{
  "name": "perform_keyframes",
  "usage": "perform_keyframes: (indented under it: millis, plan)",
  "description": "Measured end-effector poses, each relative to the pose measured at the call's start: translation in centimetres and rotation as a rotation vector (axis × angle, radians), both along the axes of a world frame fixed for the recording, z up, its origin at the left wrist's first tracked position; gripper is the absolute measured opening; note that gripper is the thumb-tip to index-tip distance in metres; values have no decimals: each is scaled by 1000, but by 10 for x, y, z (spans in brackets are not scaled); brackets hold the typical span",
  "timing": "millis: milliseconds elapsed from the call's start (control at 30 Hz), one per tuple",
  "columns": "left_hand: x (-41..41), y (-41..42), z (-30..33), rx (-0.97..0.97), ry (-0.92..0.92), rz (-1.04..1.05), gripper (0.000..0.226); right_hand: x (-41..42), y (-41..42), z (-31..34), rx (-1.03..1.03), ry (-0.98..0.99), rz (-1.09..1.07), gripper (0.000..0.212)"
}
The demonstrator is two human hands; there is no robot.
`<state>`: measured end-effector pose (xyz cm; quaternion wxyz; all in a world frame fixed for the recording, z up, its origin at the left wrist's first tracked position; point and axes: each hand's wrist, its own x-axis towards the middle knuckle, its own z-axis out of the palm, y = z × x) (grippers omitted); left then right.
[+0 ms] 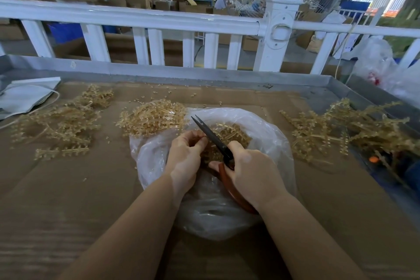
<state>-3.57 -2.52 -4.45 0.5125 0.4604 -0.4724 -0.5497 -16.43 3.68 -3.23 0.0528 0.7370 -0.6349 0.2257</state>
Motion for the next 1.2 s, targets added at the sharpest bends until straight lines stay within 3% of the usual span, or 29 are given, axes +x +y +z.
perform_keyframes:
  millis: [200,400,667,767,933,1100,1200]
  plan:
    - [-2,-2,3,61,96,7,25,-2,0,1,49,-44,-10,47]
    - [-1,-2,11,146,298,-13,22,-2,3,17,-7,-475,-2,21]
    - [-1,3,31,198,473,-85,14,10,-5,35,-64,-715,6,26]
    - [-3,7,38,171,474,-163,9,17,-10,37,-23,-741,20,31]
    - [-4,7,45,186,486,-205,10,13,-16,36,-52,-773,25,22]
    - [-5,7,46,178,444,-104,11,3,-13,47,-21,-974,57,27]
    - [-8,9,47,168,430,-47,27,-1,-11,57,6,-1167,122,28]
